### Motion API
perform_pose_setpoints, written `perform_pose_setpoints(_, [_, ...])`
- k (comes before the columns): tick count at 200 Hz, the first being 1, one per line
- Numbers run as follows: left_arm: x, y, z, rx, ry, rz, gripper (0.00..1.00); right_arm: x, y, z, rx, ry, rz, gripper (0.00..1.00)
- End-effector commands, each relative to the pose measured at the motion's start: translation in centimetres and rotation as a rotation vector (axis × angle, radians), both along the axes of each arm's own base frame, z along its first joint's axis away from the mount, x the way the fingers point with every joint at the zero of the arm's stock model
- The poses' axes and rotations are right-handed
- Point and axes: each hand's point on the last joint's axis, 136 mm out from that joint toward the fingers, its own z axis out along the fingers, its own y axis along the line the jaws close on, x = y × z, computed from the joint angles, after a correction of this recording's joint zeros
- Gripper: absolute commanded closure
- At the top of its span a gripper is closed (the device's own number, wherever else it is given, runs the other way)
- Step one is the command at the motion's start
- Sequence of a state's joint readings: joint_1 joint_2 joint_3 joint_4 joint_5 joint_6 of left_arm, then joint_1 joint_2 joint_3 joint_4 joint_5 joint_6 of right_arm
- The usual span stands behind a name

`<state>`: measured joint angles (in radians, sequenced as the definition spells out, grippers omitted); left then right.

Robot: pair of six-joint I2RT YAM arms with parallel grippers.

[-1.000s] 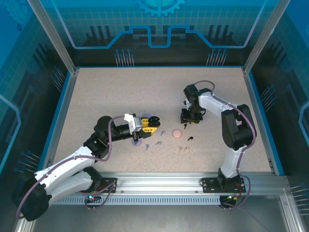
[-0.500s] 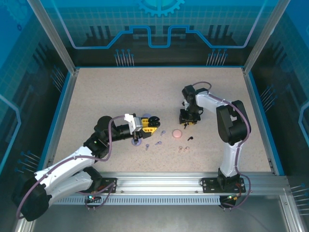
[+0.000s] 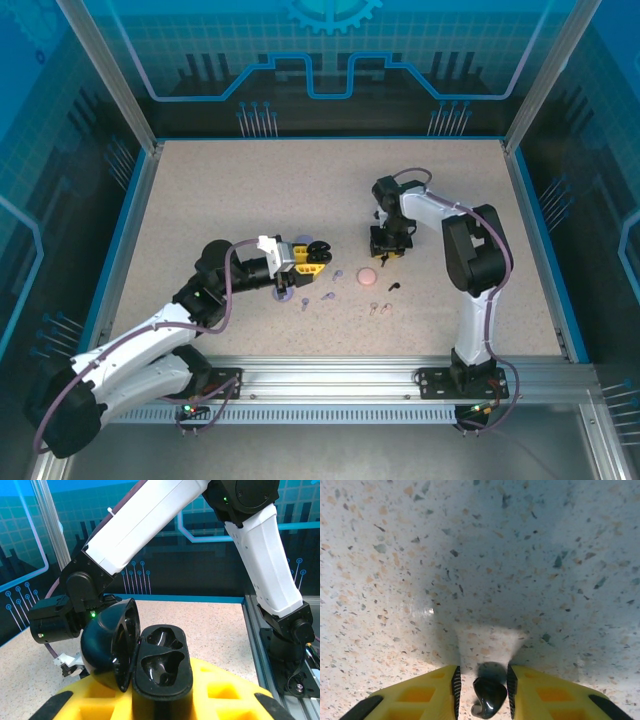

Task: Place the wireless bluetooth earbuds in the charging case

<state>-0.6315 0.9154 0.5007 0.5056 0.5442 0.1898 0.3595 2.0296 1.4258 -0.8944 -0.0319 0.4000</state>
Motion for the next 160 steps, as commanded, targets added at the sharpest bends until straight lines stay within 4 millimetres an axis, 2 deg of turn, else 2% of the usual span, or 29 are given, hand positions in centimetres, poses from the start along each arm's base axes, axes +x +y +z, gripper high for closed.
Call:
perform_pose_setpoints(1, [-0.4,0.2,-0.2,0.006,-0.014,0.004,0.91,-1.1,0.0,-0.4,-0.051,0.053,0.028,0.67])
perform_pose_setpoints(68, [-0.5,0.4,-0.3,0.004,-0.015,0.012,0.91,-1.8,-0.1,-1.3,-0.087,0.088,0.052,0.7])
perform_pose_setpoints(160, [-0.5,0.5,-0.3,0.009,-0.015,0.02,0.91,-2.5,-0.1,-1.1,-0.106,0.109,0.081,0.71])
